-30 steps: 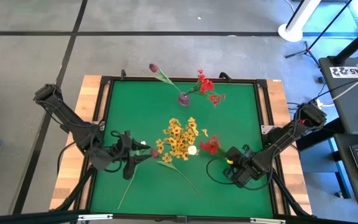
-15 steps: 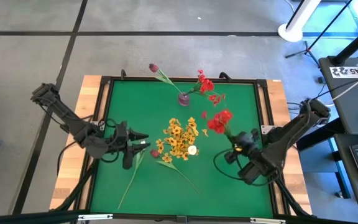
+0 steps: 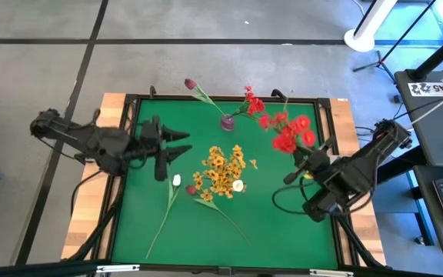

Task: Sort flowers into vase by color
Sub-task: Put the red flowers into the purple vase

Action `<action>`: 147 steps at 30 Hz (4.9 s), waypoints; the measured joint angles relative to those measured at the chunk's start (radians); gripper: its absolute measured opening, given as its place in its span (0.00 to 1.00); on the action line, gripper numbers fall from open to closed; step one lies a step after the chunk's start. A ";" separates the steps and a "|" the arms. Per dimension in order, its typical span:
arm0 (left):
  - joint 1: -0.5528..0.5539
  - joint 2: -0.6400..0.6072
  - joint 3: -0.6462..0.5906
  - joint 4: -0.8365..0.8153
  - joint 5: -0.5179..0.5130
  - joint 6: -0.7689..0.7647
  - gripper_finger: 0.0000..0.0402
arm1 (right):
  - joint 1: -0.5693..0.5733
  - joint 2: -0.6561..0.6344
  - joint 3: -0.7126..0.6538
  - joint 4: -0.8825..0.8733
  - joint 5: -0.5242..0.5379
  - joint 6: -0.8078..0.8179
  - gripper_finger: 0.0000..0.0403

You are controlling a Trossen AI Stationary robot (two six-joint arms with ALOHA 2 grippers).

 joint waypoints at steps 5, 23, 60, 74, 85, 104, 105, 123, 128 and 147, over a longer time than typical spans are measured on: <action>0.149 0.040 0.057 0.015 0.218 0.058 0.44 | -0.110 0.000 0.065 0.048 0.004 -0.121 0.01; 0.208 0.122 0.058 0.092 0.393 0.166 0.44 | -0.356 0.034 0.088 1.272 -0.834 -1.372 0.01; 0.606 0.252 0.059 0.290 0.805 0.304 0.37 | -0.822 0.160 0.087 1.540 -1.586 -1.368 0.01; 0.586 0.252 0.058 0.278 0.733 0.286 0.02 | -0.822 0.167 0.088 1.508 -1.569 -1.368 0.09; 0.616 0.195 0.058 0.205 0.633 0.282 0.02 | -0.819 0.008 0.088 1.164 -1.456 -1.394 0.54; 0.777 0.133 -0.430 0.792 0.677 0.160 0.02 | -0.639 -0.409 -0.603 1.371 -1.168 -1.152 0.47; 0.789 0.146 -0.447 0.831 0.677 0.149 0.02 | -0.624 -0.439 -0.647 1.404 -1.138 -1.150 0.46; 0.879 0.472 -0.461 1.167 0.762 0.066 0.02 | -0.558 -0.678 -1.031 1.830 -1.035 -1.211 0.45; 0.868 0.525 -0.448 1.202 0.778 0.069 0.02 | -0.558 -0.673 -1.041 1.829 -1.004 -1.211 0.45; 0.828 0.620 -0.280 0.979 0.784 0.232 0.02 | -0.558 -0.666 -1.041 1.798 -0.998 -1.211 0.45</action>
